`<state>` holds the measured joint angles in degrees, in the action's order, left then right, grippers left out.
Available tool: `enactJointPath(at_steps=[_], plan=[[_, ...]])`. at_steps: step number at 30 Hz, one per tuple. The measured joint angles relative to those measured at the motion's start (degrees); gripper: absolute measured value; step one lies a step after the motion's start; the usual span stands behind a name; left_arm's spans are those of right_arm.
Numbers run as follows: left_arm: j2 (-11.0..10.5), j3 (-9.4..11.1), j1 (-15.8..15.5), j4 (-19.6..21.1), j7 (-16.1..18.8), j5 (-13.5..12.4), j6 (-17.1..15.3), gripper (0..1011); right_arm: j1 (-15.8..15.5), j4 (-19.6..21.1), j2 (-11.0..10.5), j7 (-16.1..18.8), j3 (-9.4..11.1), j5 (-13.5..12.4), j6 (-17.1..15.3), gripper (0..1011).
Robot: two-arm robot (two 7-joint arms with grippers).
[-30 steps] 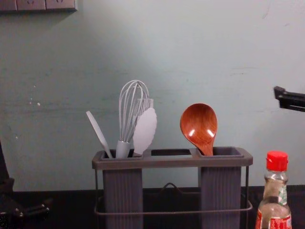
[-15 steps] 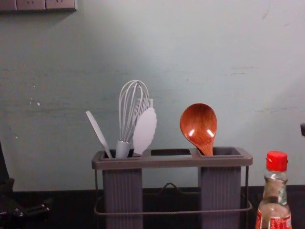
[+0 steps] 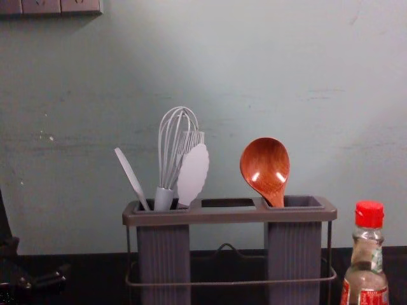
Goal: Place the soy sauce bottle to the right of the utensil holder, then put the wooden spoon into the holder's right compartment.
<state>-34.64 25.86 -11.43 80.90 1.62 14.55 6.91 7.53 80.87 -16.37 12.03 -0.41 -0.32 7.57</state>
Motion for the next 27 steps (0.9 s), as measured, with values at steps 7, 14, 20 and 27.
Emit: enactJointPath(at_steps=[7, 14, 20, 27], plan=[[0.0, 0.0, 0.0, 0.0, 0.0, 0.0, 0.0, 1011, 1.1, -3.9, 0.3, 0.5, -0.7, -0.4, 1.1, 1003], [0.0, 0.0, 0.0, 0.0, 0.0, 0.0, 0.0, 1011, 2.7, -6.4, 0.6, 1.0, -1.5, -0.9, 2.3, 1002], [0.0, 0.0, 0.0, 0.0, 0.0, 0.0, 0.0, 1011, 3.9, -7.4, 0.7, 1.3, -2.1, -1.1, 2.8, 1003], [0.0, 0.0, 0.0, 0.0, 0.0, 0.0, 0.0, 1011, 4.6, -7.8, 0.5, 1.6, -2.7, -1.1, 2.7, 1003]])
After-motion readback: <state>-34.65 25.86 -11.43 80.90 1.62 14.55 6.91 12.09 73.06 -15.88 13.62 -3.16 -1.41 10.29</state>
